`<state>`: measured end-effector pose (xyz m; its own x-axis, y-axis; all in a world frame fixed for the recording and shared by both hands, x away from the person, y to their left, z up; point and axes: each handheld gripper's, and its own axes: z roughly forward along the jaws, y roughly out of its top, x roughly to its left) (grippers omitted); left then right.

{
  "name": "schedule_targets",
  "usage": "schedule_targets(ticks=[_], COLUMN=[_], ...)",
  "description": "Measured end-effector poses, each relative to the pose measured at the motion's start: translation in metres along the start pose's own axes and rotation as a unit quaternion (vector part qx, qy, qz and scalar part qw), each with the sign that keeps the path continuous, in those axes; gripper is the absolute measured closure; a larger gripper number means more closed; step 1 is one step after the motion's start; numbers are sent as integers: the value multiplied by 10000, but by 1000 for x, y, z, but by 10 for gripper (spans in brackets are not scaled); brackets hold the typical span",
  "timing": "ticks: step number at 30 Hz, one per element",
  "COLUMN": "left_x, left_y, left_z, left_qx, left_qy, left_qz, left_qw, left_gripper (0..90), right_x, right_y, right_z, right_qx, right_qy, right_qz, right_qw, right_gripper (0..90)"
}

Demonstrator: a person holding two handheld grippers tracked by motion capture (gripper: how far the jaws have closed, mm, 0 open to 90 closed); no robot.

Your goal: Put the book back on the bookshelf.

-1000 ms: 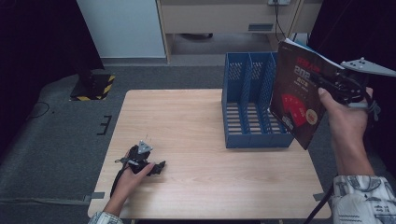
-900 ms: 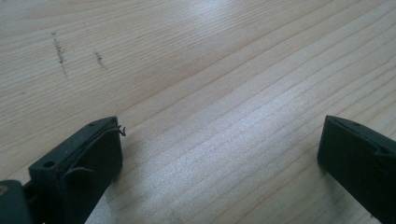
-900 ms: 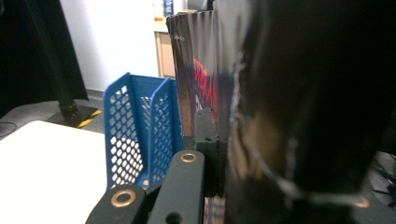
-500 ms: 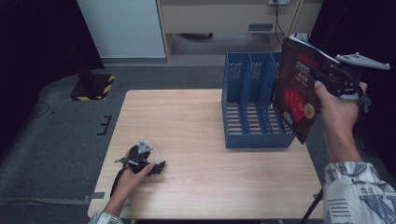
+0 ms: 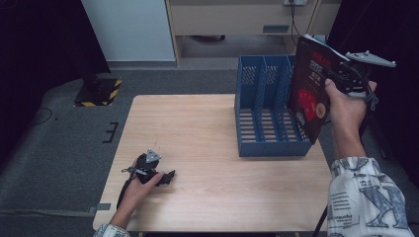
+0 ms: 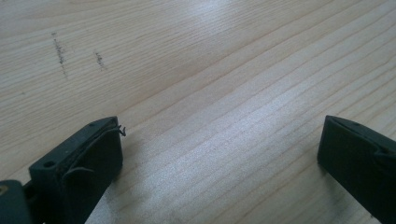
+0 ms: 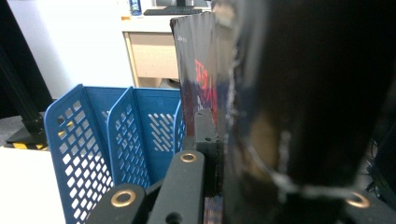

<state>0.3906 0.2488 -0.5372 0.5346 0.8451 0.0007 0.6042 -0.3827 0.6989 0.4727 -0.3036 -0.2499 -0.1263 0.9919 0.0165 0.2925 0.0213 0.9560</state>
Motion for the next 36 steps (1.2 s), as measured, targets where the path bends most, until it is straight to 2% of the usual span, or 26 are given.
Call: schedule_targets(ticks=[10, 23, 31, 36], left_x=[0, 0, 0, 0], left_y=[0, 0, 0, 0], left_z=[0, 0, 0, 0], left_qx=[4, 4, -1, -9], left_qy=[2, 1, 0, 2], left_qz=[2, 1, -1, -3], left_qw=[10000, 10000, 10000, 10000], left_gripper=[0, 0, 0, 0], right_x=[4, 6, 5, 3], right_y=[-4, -7, -12, -17], right_z=[22, 28, 32, 37], right_qx=[-26, -180, -196, -301], right_qy=[-144, -94, -137, -174], right_qz=[10, 52, 99, 106], right_qw=[9999, 9998, 9997, 9993], right_gripper=[871, 871, 871, 871])
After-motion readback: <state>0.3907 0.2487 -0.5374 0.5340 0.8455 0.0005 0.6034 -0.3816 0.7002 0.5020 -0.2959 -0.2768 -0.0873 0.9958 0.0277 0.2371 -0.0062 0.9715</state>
